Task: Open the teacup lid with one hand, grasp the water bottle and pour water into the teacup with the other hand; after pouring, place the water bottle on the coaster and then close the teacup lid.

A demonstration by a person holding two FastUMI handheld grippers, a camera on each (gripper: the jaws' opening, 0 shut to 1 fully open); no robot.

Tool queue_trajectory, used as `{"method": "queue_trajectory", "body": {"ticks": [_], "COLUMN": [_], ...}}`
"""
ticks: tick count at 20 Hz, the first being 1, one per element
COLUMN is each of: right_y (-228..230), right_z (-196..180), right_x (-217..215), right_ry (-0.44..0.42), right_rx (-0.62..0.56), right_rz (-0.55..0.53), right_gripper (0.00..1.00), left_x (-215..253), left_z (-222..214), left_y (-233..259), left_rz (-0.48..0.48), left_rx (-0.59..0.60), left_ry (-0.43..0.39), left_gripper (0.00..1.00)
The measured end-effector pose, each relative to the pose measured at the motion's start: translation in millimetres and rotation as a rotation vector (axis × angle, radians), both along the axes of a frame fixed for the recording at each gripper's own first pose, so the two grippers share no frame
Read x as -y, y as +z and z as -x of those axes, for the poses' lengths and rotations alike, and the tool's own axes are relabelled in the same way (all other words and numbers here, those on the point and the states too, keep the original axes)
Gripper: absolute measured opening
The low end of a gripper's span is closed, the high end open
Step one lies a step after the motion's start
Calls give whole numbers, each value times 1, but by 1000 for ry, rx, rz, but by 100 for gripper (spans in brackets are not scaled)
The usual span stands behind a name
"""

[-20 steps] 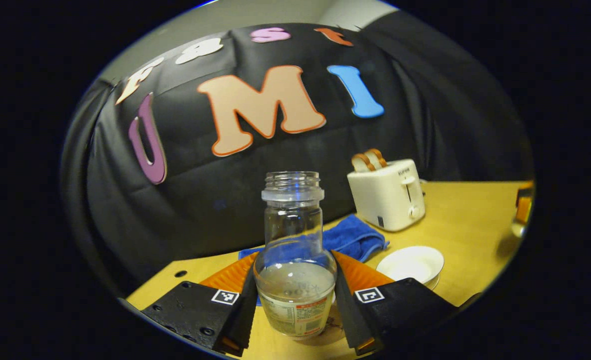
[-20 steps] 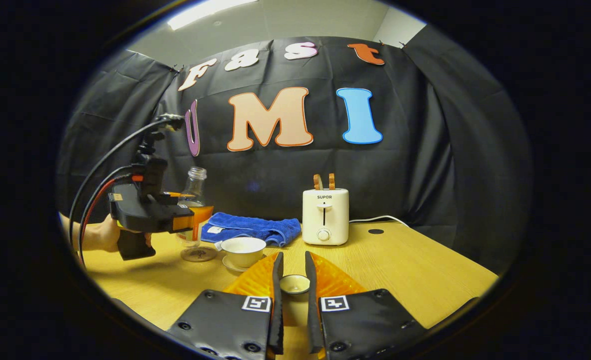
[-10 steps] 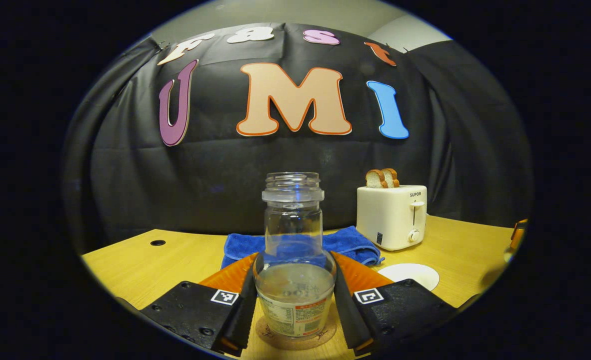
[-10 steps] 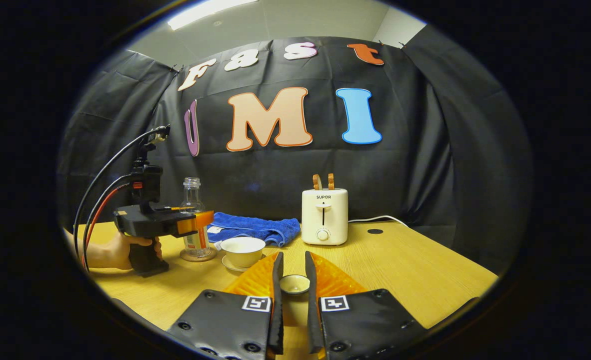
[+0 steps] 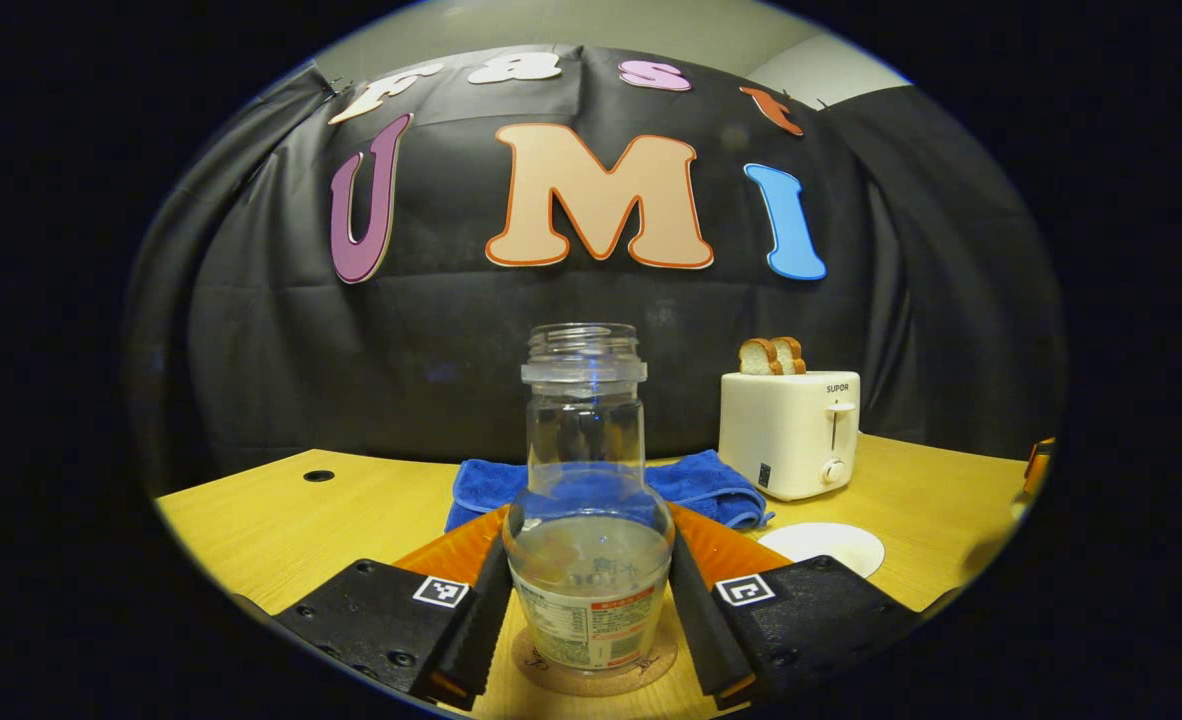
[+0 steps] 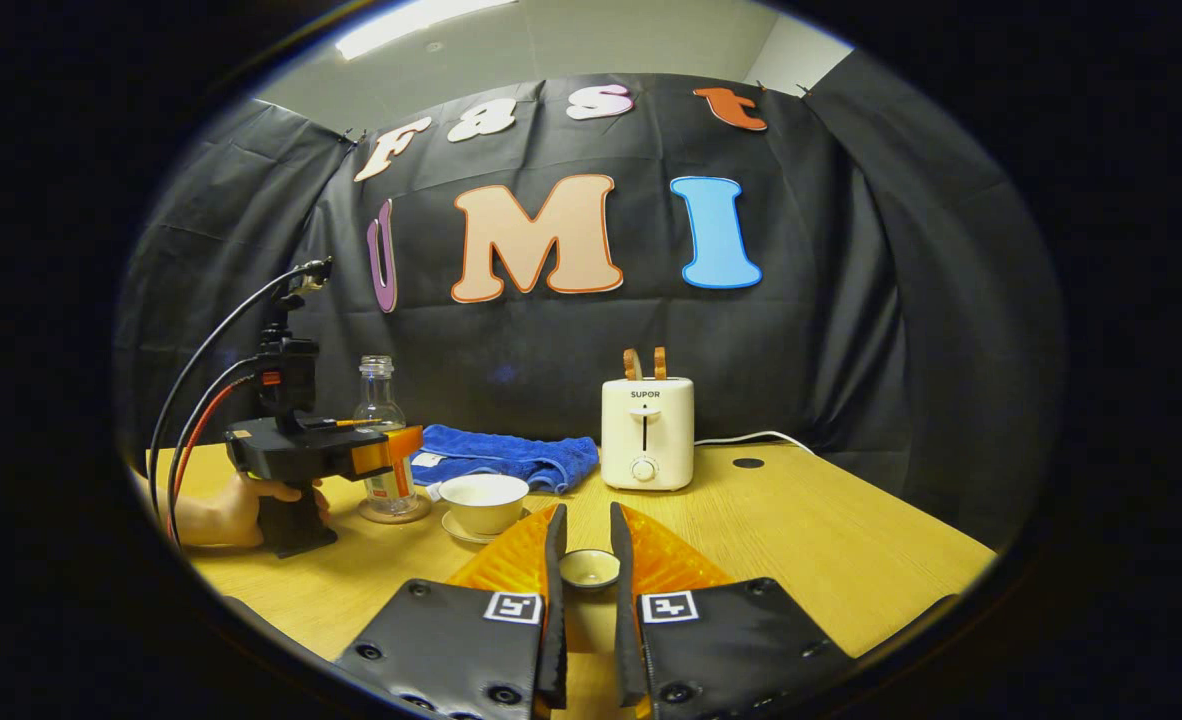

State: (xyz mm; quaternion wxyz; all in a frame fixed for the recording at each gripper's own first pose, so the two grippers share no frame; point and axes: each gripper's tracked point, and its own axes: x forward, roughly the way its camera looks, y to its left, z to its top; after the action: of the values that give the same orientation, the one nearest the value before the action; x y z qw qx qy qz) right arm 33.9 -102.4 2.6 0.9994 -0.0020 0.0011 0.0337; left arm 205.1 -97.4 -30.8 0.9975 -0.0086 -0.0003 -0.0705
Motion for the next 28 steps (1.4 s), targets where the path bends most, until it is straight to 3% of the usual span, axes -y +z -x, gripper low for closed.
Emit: {"method": "queue_trajectory", "body": {"ticks": [1,2,3,14,21,28], "right_y": [0,0,0,0,1,-2], "right_z": [0,0,0,-1,-3,-28], "right_x": [0,0,0,0,2,-13], "right_ry": [0,0,0,0,-23,-7], "right_rx": [0,0,0,1,5,-1], "right_rz": [-1,-1,0,0,0,-1], "right_gripper": [22,22,22,22,22,22], "left_x": [0,3,2,-6,-13,-22], "left_z": [3,1,1,15,52,116], "left_y": [3,0,-2,-1,0,4], "left_rz": [5,4,5,6,7,7], "left_rx": [2,-4,-4,-13,-15,-10], "left_ry": [-4,-11,-12,2,-6,-22], "left_gripper": [90,98,94,94,94,93]}}
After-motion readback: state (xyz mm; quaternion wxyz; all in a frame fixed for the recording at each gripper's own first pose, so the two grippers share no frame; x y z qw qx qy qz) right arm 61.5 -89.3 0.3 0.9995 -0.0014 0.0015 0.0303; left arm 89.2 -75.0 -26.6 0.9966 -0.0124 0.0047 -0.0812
